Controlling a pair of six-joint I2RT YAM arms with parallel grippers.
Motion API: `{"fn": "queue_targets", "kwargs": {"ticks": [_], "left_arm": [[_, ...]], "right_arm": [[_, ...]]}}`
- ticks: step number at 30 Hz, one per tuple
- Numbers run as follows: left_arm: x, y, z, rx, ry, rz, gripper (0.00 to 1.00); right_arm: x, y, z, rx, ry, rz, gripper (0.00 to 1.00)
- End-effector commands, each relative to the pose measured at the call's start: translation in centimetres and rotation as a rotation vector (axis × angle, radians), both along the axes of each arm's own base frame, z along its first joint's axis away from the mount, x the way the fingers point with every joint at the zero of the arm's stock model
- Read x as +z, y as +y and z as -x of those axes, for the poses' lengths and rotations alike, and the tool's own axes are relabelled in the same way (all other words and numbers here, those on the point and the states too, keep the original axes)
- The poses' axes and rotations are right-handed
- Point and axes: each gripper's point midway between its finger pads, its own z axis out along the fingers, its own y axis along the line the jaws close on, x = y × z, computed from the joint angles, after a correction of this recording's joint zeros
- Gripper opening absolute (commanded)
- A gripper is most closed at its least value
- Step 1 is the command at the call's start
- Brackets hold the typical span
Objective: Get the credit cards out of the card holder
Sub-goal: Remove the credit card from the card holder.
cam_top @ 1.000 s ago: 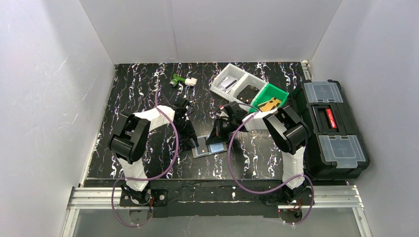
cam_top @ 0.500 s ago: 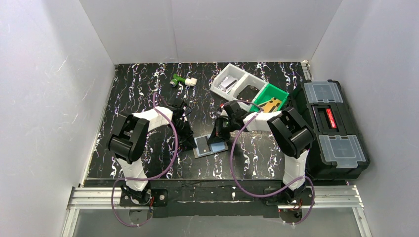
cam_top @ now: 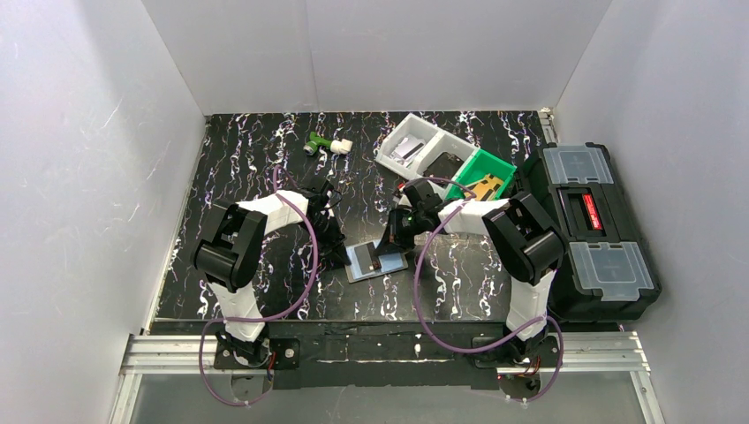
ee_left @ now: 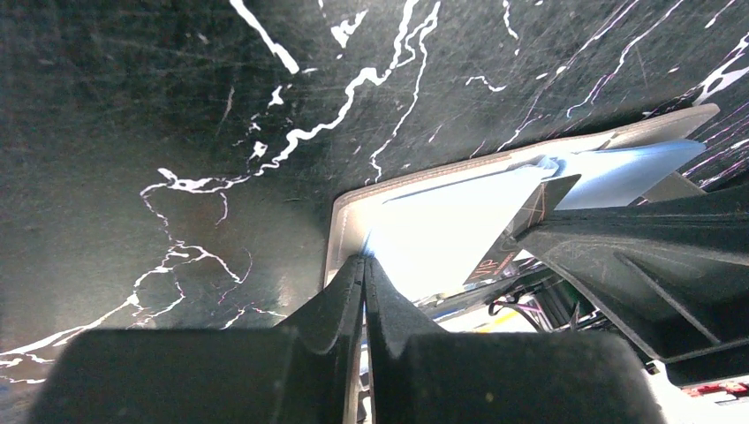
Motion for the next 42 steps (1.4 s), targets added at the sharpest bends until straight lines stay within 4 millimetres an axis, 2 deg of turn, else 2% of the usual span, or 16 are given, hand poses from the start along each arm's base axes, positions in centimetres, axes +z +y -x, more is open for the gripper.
{"fn": "queue_targets", "kwargs": {"ticks": [1, 3, 6, 7, 10, 17, 22, 29, 34, 42], "left_arm": [[-5.3, 4.8, 2.1, -0.039, 0.045, -0.269, 0.01], [-5.2, 4.7, 2.0, -0.038, 0.043, -0.266, 0.01], [-5.3, 4.6, 1.9, -0.040, 0.044, -0.263, 0.01], [-5.3, 4.6, 1.9, -0.040, 0.046, -0.261, 0.01], [-5.3, 4.4, 1.9, -0.039, 0.047, -0.256, 0.01], [-5.4, 4.2, 1.7, -0.041, 0.047, -0.248, 0.00], [-5.3, 4.2, 1.6, -0.039, 0.044, -0.246, 0.00], [-5.3, 4.4, 1.6, -0.042, 0.045, -0.258, 0.00], [-5.4, 5.1, 1.8, -0.050, 0.049, -0.297, 0.00], [-5.5, 5.5, 2.0, -0.050, 0.053, -0.314, 0.00]], "right_arm": [[-0.5, -1.8, -0.4, -0.036, -0.023, 0.047, 0.01], [-0.5, -1.6, -0.1, -0.018, -0.010, 0.020, 0.09], [-0.5, -1.0, 0.3, 0.011, 0.021, -0.019, 0.29], [-0.6, -1.0, 0.5, 0.015, 0.033, -0.023, 0.32], [-0.5, -0.6, 0.4, 0.027, 0.027, -0.050, 0.36], [-0.3, 0.6, 0.6, 0.065, 0.041, -0.065, 0.37], [-1.0, 0.7, 0.8, 0.064, 0.069, -0.060, 0.34], [-1.3, 0.1, 0.6, 0.041, 0.061, -0.037, 0.11], [-1.6, -2.1, -0.1, -0.012, 0.047, 0.006, 0.04], [-1.3, -4.7, -0.7, -0.060, 0.012, 0.044, 0.01]]}}
